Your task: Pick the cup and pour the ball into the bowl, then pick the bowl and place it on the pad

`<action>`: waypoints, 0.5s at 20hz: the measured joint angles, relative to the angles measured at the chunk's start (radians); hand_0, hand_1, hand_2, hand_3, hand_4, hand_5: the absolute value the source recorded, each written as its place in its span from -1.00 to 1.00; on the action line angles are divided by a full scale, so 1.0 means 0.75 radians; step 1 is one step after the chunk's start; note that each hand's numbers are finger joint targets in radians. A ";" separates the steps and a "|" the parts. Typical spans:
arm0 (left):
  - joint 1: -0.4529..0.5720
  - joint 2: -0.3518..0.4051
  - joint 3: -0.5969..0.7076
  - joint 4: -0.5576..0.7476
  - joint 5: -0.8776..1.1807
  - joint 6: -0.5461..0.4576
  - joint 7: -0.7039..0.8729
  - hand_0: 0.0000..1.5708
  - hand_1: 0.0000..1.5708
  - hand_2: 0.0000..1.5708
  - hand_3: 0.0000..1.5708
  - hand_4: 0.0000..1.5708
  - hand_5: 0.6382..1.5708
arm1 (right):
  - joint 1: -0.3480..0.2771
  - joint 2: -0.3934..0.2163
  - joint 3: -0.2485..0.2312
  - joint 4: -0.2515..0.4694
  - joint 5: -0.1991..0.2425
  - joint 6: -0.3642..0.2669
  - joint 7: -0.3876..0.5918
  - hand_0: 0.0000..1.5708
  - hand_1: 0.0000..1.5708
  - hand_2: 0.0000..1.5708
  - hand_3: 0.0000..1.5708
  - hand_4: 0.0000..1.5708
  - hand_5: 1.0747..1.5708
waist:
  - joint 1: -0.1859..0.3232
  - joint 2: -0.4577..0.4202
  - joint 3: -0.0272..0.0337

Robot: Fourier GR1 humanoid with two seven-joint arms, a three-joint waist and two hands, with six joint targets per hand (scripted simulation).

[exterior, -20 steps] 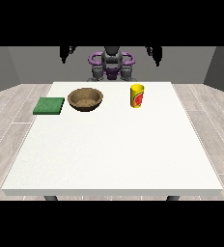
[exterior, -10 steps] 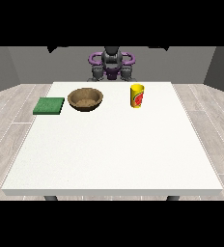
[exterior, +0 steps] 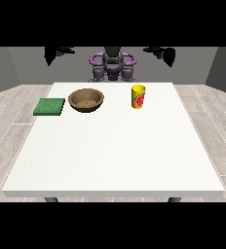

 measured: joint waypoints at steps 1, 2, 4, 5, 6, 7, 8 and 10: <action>-0.004 -0.013 -0.006 0.033 -0.020 0.008 -0.042 -1.00 -1.00 -1.00 -1.00 -1.00 0.90 | -0.003 0.019 0.020 -0.005 0.016 -0.010 -0.007 -1.00 -1.00 -1.00 -1.00 -1.00 1.00 | -0.006 0.016 -0.0001; -0.024 -0.017 -0.003 0.066 -0.027 0.007 -0.086 -1.00 -1.00 -1.00 -1.00 -1.00 0.90 | -0.022 0.025 0.022 0.005 0.027 -0.017 -0.027 -1.00 -1.00 -1.00 -1.00 -1.00 1.00 | -0.008 0.047 -0.0001; -0.045 -0.029 -0.007 0.141 -0.051 0.010 -0.170 -1.00 -1.00 -1.00 -1.00 -1.00 0.91 | -0.048 0.022 0.015 0.034 0.031 -0.009 -0.059 -1.00 -1.00 -1.00 -1.00 -1.00 1.00 | -0.014 0.084 -0.0003; -0.037 -0.048 -0.021 0.177 -0.072 0.017 -0.212 -1.00 -1.00 -1.00 -1.00 -1.00 0.90 | -0.052 0.018 0.012 0.034 0.024 -0.004 -0.048 -1.00 -1.00 -1.00 -1.00 -1.00 1.00 | -0.017 0.082 0.0000; -0.046 -0.059 -0.030 0.205 -0.085 0.021 -0.243 -1.00 -1.00 -1.00 -1.00 -1.00 0.89 | -0.053 0.027 0.019 0.051 0.043 -0.006 -0.081 -1.00 -1.00 -1.00 -1.00 -1.00 1.00 | -0.017 0.096 -0.0004; -0.059 -0.069 -0.031 0.245 -0.101 0.038 -0.278 -1.00 -1.00 -1.00 -1.00 -1.00 0.89 | -0.052 0.030 0.022 0.060 0.048 0.001 -0.100 -1.00 -1.00 -1.00 -1.00 -1.00 1.00 | -0.028 0.109 -0.0002; -0.056 -0.078 -0.024 0.297 -0.111 0.039 -0.343 -1.00 -1.00 -1.00 -1.00 -1.00 0.89 | -0.054 0.029 0.029 0.041 0.051 0.006 -0.103 -1.00 -1.00 -1.00 -1.00 -1.00 1.00 | -0.045 0.129 0.0001; -0.078 -0.107 -0.028 0.385 -0.142 0.070 -0.444 -1.00 -1.00 -1.00 -1.00 -1.00 0.89 | -0.067 0.022 0.024 0.046 0.050 0.017 -0.121 -1.00 -1.00 -1.00 -1.00 -1.00 1.00 | -0.064 0.160 -0.0003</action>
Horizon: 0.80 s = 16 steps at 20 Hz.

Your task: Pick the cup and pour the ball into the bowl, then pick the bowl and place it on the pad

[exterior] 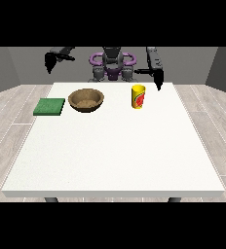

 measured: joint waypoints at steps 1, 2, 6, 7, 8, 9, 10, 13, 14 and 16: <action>-0.014 -0.008 -0.001 0.052 -0.012 0.008 -0.046 -1.00 -1.00 -1.00 -1.00 -1.00 0.90 | -0.011 -0.004 -0.006 0.002 -0.003 0.001 -0.001 -1.00 -1.00 -1.00 -1.00 -1.00 1.00 | -0.005 0.010 -0.0001; -0.031 -0.017 0.001 0.096 -0.018 0.017 -0.088 -1.00 -1.00 -1.00 -1.00 -1.00 0.91 | -0.021 -0.019 -0.020 0.015 -0.012 0.016 -0.013 -1.00 -1.00 -1.00 -1.00 -1.00 1.00 | -0.010 0.022 -0.0002; -0.122 -0.035 0.011 0.273 -0.046 0.063 -0.213 -1.00 -1.00 -1.00 -1.00 -1.00 0.89 | -0.069 -0.039 -0.045 0.064 -0.031 0.038 -0.033 -1.00 -1.00 -1.00 -1.00 -1.00 1.00 | -0.020 0.070 -0.0003; -0.138 -0.034 0.021 0.322 -0.047 0.069 -0.255 -1.00 -1.00 -1.00 -1.00 -1.00 0.88 | -0.065 -0.030 -0.037 0.060 -0.022 0.039 -0.050 -1.00 -1.00 -1.00 -1.00 -1.00 1.00 | -0.030 0.086 -0.0002; -0.163 -0.032 0.027 0.368 -0.051 0.077 -0.281 -1.00 -1.00 -1.00 -1.00 -1.00 0.89 | -0.076 -0.042 -0.046 0.076 -0.027 0.047 -0.052 -1.00 -1.00 -1.00 -1.00 -1.00 1.00 | -0.030 0.095 -0.0002; -0.179 -0.037 0.029 0.405 -0.056 0.090 -0.307 -1.00 -1.00 -1.00 -1.00 -1.00 0.89 | -0.077 -0.043 -0.051 0.098 -0.027 0.058 -0.076 -1.00 -1.00 -1.00 -1.00 -1.00 1.00 | -0.031 0.102 -0.0003; -0.203 -0.034 0.034 0.449 -0.059 0.098 -0.335 -1.00 -1.00 -1.00 -1.00 -1.00 0.88 | -0.088 -0.043 -0.055 0.113 -0.027 0.059 -0.087 -1.00 -1.00 -1.00 -1.00 -1.00 1.00 | -0.030 0.110 -0.0001; -0.250 -0.011 0.048 0.561 -0.060 0.096 -0.391 -1.00 -1.00 -1.00 -1.00 -1.00 0.89 | -0.081 -0.045 -0.058 0.160 -0.019 0.080 -0.125 -1.00 -1.00 -1.00 -1.00 -1.00 1.00 | -0.029 0.107 0.0000; -0.267 -0.001 0.061 0.609 -0.056 0.096 -0.424 -1.00 -1.00 -1.00 -1.00 -1.00 0.89 | -0.080 -0.043 -0.052 0.150 -0.015 0.081 -0.124 -1.00 -1.00 -1.00 -1.00 -1.00 1.00 | -0.037 0.114 0.0001; -0.286 -0.007 0.066 0.680 -0.063 0.112 -0.487 -1.00 -1.00 -1.00 -1.00 -1.00 0.89 | -0.084 -0.044 -0.053 0.159 -0.010 0.085 -0.146 -1.00 -1.00 -1.00 -1.00 -1.00 1.00 | -0.044 0.133 0.0001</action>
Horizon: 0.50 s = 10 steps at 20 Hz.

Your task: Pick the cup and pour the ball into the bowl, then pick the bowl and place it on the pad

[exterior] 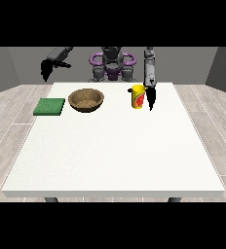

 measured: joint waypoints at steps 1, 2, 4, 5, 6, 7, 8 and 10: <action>-0.022 0.004 0.003 0.028 0.000 0.005 -0.016 -1.00 -1.00 -1.00 -1.00 -1.00 0.90 | -0.010 -0.007 -0.008 0.022 -0.002 0.008 -0.014 -1.00 -1.00 -1.00 -1.00 -1.00 1.00 | 0.002 0.007 -0.0004; -0.031 -0.002 0.002 0.051 -0.001 0.006 -0.043 -1.00 -1.00 -1.00 -1.00 -1.00 0.90 | -0.015 -0.007 -0.013 0.045 0.003 0.010 -0.040 -1.00 -1.00 -1.00 -1.00 -1.00 1.00 | 0.006 0.019 -0.0003; -0.072 0.000 0.011 0.111 -0.001 0.024 -0.070 -1.00 -1.00 -1.00 -1.00 -1.00 0.91 | -0.028 -0.001 -0.008 0.058 0.011 0.006 -0.053 -1.00 -1.00 -1.00 -1.00 -1.00 1.00 | 0.000 0.032 -0.0001; -0.085 -0.004 0.014 0.143 -0.001 0.034 -0.088 -1.00 -1.00 -1.00 -1.00 -1.00 0.98 | -0.023 0.001 -0.001 0.050 0.018 0.005 -0.051 -1.00 -1.00 -1.00 -1.00 -1.00 1.00 | -0.006 0.029 -0.0002; -0.095 0.000 0.020 0.165 0.002 0.039 -0.102 -1.00 -1.00 -1.00 -1.00 -0.03 0.46 | -0.030 0.003 0.005 0.036 0.018 -0.001 -0.035 -1.00 -1.00 -1.00 -1.00 -1.00 1.00 | -0.011 0.030 0.0035; -0.098 -0.001 0.022 0.172 0.004 0.042 -0.131 0.30 0.30 0.40 0.13 0.87 -0.71 | -0.032 -0.002 -0.002 0.043 0.015 0.005 -0.048 -1.00 -1.00 -1.00 -1.00 -1.00 1.00 | -0.011 0.035 0.0078; -0.093 0.004 0.009 0.171 -0.023 0.077 -0.141 0.59 0.59 1.00 1.00 0.69 0.39 | -0.047 -0.008 -0.003 0.038 0.006 0.010 -0.033 -1.00 -1.00 -1.00 -1.00 -1.00 1.00 | -0.020 0.037 0.0119; -0.064 0.013 -0.010 0.159 -0.083 0.178 -0.190 0.65 0.65 1.00 1.00 0.82 0.32 | -0.034 -0.014 0.000 0.022 0.006 0.021 -0.036 -1.00 -1.00 -1.00 -1.00 -1.00 1.00 | -0.049 0.037 0.0179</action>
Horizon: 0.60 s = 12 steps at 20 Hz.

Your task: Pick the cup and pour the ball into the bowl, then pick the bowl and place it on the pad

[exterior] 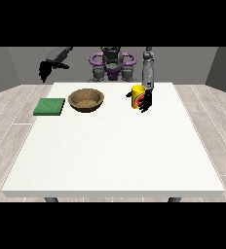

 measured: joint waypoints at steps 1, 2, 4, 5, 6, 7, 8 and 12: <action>0.013 -0.001 -0.001 -0.010 -0.020 0.053 -0.009 0.68 0.68 1.00 1.00 0.85 0.30 | -0.012 -0.009 -0.004 -0.010 -0.010 0.005 0.013 -1.00 -1.00 -1.00 -1.00 -1.00 1.00 | -0.013 0.005 0.0066; 0.023 -0.001 -0.006 -0.019 -0.043 0.099 -0.017 0.68 0.68 1.00 1.00 0.87 0.30 | -0.009 -0.021 -0.012 -0.003 -0.016 0.018 0.009 -1.00 -1.00 -1.00 -1.00 -1.00 1.00 | -0.021 0.003 0.0084; 0.040 0.001 -0.005 -0.024 -0.068 0.159 -0.025 0.69 0.69 1.00 1.00 0.89 0.32 | -0.017 -0.042 -0.029 -0.019 -0.042 0.032 0.033 -1.00 -1.00 -1.00 -1.00 -1.00 1.00 | -0.042 0.000 0.0123; 0.040 -0.001 -0.007 -0.030 -0.077 0.181 -0.031 0.69 0.69 1.00 1.00 0.91 0.29 | -0.022 -0.054 -0.038 -0.015 -0.045 0.036 0.033 -1.00 -1.00 -1.00 -1.00 -1.00 1.00 | -0.040 0.002 0.0127; 0.036 -0.007 -0.016 -0.027 -0.093 0.205 -0.015 0.69 0.69 1.00 1.00 0.91 0.30 | -0.018 -0.059 -0.044 0.001 -0.038 0.034 0.029 -1.00 -1.00 -1.00 -1.00 -1.00 1.00 | -0.034 -0.011 0.0079; 0.036 -0.023 -0.035 -0.021 -0.115 0.235 0.019 0.68 0.68 1.00 1.00 0.90 0.33 | -0.014 -0.061 -0.049 0.024 -0.044 0.037 0.043 -1.00 -1.00 -1.00 -1.00 -1.00 1.00 | -0.027 -0.042 0.0031; 0.035 -0.020 -0.051 -0.011 -0.131 0.240 0.046 0.67 0.67 1.00 1.00 0.90 0.37 | -0.003 -0.075 -0.060 0.045 -0.051 0.051 0.045 -1.00 -1.00 -1.00 -1.00 -1.00 0.99 | -0.019 -0.065 -0.0015; 0.023 0.062 -0.132 -0.015 -0.240 0.269 0.219 0.80 0.80 1.00 1.00 1.00 0.48 | 0.021 -0.113 -0.097 0.147 -0.071 0.075 0.095 -1.00 -1.00 -1.00 -1.00 -1.00 0.99 | 0.037 -0.208 -0.0099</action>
